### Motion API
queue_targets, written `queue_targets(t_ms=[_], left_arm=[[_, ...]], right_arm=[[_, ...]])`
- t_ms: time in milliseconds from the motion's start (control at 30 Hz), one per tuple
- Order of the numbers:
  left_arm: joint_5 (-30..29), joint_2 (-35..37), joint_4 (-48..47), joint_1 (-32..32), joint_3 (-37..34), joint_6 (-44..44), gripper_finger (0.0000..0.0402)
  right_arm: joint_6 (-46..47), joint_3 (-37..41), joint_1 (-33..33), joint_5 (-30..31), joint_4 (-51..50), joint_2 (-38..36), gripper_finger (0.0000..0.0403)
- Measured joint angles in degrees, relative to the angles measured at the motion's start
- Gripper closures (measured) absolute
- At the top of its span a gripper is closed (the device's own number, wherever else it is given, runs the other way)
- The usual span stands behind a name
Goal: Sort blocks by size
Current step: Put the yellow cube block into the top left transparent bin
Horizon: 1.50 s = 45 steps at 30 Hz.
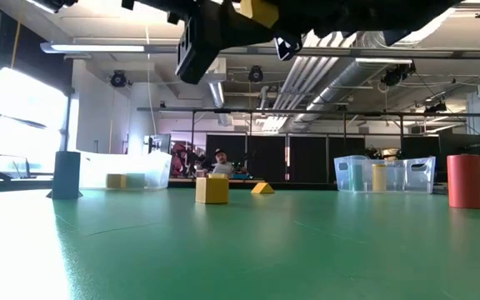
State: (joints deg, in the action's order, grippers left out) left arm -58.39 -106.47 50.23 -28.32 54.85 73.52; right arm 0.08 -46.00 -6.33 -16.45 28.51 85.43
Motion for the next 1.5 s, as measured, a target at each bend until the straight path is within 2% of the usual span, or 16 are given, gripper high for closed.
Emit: queue_targets(t_ms=[133, 267, 500, 667, 933, 1300, 1500], left_arm=[[-1.9, 0.2, 0.0, 0.0, 0.1, -1.1, 0.0184], [-3.5, 0.2, 0.0, -0.2, 0.1, -1.8, 0.021], [-1.6, 0.2, 0.0, -0.6, 0.1, -8.2, 0.0266], [-1.8, 0.2, -0.2, -0.8, 0.0, -10.9, 0.0279], [-3.5, 0.2, -0.6, -0.7, 0.0, -9.8, 0.0262], [-2.1, 0.5, -0.5, -0.9, 0.0, -7.6, 0.018], [-0.1, 0.5, -0.6, -0.4, 0.0, -9.4, 0.0186]], right_arm=[[0.1, 0.0, -0.1, -0.4, 0.1, 0.0, 0.0273], [1.7, 0.0, -0.1, -0.5, -0.1, 0.0, 0.0273], [3.4, 0.0, -0.1, -0.5, -1.8, 0.0, 0.0216], [6.8, 0.0, -0.2, 2.6, -2.2, 0.0, 0.0213], [7.4, 0.0, -0.1, 3.5, -2.9, -0.1, 0.0271], [8.9, 0.0, 0.2, 5.4, -4.3, 0.0, 0.0266], [8.9, 0.0, 0.2, 4.8, -4.3, 0.0, 0.0264]])
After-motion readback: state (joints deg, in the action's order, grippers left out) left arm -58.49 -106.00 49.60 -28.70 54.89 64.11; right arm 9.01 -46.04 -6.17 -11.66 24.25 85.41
